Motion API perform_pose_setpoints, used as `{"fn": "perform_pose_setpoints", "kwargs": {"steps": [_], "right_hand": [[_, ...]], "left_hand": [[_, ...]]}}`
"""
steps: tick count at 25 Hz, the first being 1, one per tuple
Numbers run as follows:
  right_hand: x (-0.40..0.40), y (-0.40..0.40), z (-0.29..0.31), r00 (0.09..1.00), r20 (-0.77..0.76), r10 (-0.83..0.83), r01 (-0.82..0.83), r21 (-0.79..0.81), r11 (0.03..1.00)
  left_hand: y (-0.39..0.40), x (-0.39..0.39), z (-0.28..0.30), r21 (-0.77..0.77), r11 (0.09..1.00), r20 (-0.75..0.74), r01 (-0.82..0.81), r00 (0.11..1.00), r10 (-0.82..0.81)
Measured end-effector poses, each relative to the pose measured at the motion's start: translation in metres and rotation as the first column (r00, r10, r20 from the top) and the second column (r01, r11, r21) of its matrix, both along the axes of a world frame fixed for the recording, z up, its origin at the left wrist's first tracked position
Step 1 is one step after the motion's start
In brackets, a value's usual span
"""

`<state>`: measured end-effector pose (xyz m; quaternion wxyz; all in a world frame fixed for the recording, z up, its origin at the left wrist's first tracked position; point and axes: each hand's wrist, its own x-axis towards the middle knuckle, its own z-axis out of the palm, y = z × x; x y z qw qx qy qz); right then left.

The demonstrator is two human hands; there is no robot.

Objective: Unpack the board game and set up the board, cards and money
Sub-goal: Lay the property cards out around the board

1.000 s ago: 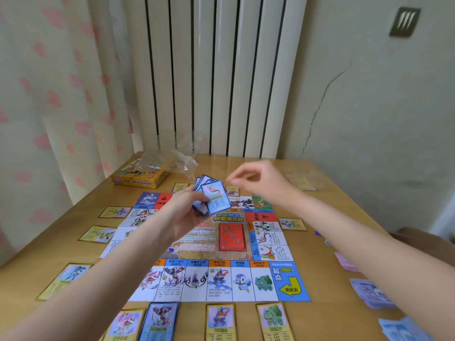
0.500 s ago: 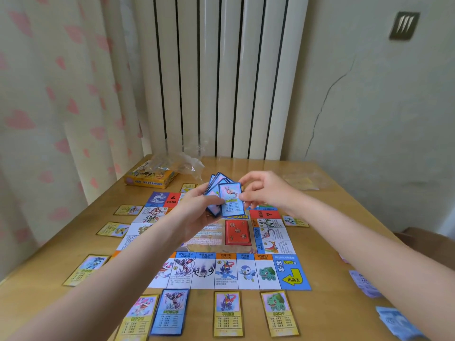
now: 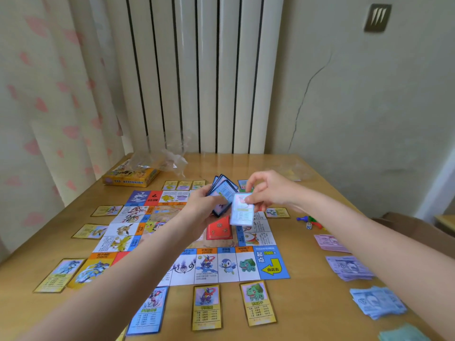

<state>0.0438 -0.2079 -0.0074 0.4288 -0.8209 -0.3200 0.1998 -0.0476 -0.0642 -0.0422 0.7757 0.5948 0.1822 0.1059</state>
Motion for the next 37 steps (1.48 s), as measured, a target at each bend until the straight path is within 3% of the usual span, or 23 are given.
{"fn": "perform_pose_setpoints", "kwargs": {"steps": [4,9,13,17,20,33,35,37], "right_hand": [[0.037,-0.034,-0.022,0.950,-0.038,-0.309,0.309,0.001,0.951],[0.054,-0.057,-0.043,0.926,-0.044,-0.374,0.370,-0.082,0.925],[0.055,-0.057,-0.032,0.970,0.043,-0.240,0.244,-0.141,0.959],[0.054,-0.046,-0.023,0.979,0.194,0.067,0.017,-0.404,0.915],[0.056,-0.036,-0.036,0.973,0.209,0.096,0.010,-0.455,0.891],[0.053,-0.023,-0.068,0.916,0.389,0.100,0.099,-0.460,0.882],[0.047,-0.021,-0.061,0.930,0.366,0.025,0.110,-0.343,0.933],[0.032,-0.014,-0.046,0.990,0.136,-0.034,0.048,-0.101,0.994]], "left_hand": [[-0.003,0.005,-0.005,-0.132,0.991,-0.033,0.001,0.999,-0.005],[-0.012,0.011,-0.006,-0.160,0.986,-0.106,-0.041,0.994,0.024],[-0.018,0.016,-0.008,-0.147,0.989,-0.118,0.019,0.992,-0.036],[-0.015,0.016,-0.010,-0.154,0.988,-0.119,0.025,0.992,-0.044],[-0.010,0.014,-0.013,-0.155,0.988,-0.120,0.015,0.992,-0.034],[-0.005,0.009,-0.025,-0.173,0.983,-0.078,0.055,0.994,-0.069],[-0.005,0.009,-0.025,-0.152,0.986,-0.070,0.066,0.995,-0.078],[-0.005,0.010,-0.025,-0.136,0.989,-0.046,0.062,0.997,-0.069]]}}
